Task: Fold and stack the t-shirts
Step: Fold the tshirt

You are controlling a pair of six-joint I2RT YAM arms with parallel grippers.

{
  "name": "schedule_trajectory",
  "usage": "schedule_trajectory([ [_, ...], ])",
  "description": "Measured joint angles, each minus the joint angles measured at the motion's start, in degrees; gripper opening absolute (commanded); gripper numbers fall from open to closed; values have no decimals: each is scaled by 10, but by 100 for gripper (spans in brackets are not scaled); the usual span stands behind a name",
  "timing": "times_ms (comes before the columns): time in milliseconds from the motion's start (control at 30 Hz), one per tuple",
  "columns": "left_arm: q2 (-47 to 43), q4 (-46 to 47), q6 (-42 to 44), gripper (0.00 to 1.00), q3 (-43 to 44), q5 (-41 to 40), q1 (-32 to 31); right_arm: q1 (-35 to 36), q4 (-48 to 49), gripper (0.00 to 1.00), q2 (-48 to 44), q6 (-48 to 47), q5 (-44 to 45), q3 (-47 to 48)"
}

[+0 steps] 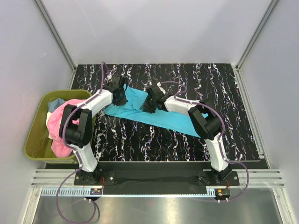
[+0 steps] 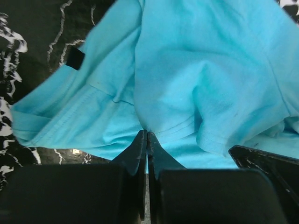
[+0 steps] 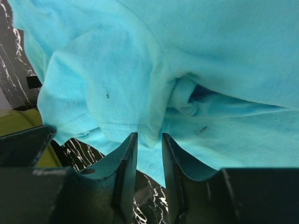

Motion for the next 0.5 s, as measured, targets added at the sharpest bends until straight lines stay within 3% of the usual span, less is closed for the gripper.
schedule_trajectory([
  [500,-7,-12,4,0,2,-3,7,4,-25,35,17,22,10,24],
])
